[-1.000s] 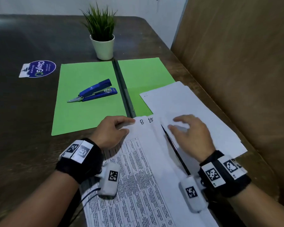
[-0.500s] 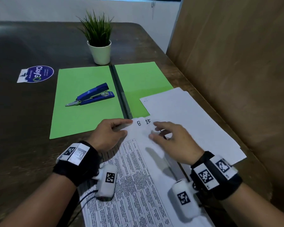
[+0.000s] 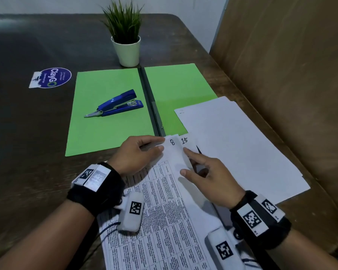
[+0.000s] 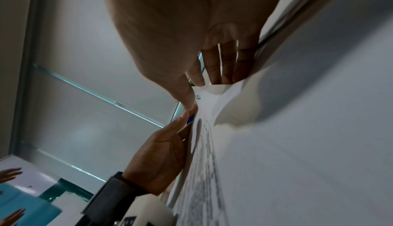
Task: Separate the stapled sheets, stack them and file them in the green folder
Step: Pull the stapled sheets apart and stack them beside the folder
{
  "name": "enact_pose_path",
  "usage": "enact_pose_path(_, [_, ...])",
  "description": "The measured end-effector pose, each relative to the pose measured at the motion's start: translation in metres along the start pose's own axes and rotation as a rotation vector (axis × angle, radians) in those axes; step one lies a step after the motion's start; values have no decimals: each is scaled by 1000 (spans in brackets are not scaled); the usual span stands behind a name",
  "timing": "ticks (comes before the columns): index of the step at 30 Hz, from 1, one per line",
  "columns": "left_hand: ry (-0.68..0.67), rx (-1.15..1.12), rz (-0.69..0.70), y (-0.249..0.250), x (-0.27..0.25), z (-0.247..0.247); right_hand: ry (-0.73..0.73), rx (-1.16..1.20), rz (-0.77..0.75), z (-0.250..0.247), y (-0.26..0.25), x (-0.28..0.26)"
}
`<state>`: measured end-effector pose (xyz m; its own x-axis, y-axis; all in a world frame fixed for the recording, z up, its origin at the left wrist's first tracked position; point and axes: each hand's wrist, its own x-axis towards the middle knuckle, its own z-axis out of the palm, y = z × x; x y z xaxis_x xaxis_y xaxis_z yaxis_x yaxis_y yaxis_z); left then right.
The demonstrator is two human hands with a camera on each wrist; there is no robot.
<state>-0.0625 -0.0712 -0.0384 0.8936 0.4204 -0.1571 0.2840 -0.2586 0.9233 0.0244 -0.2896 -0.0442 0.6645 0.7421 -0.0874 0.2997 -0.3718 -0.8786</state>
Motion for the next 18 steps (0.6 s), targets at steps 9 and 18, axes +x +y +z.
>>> enact_pose_path(9, [2,-72,-58,9,-6,1,28,95,-50,1,4,8])
enact_pose_path(18, [-2,-51,-61,5,-2,-1,97,261,-56,-1,-1,12])
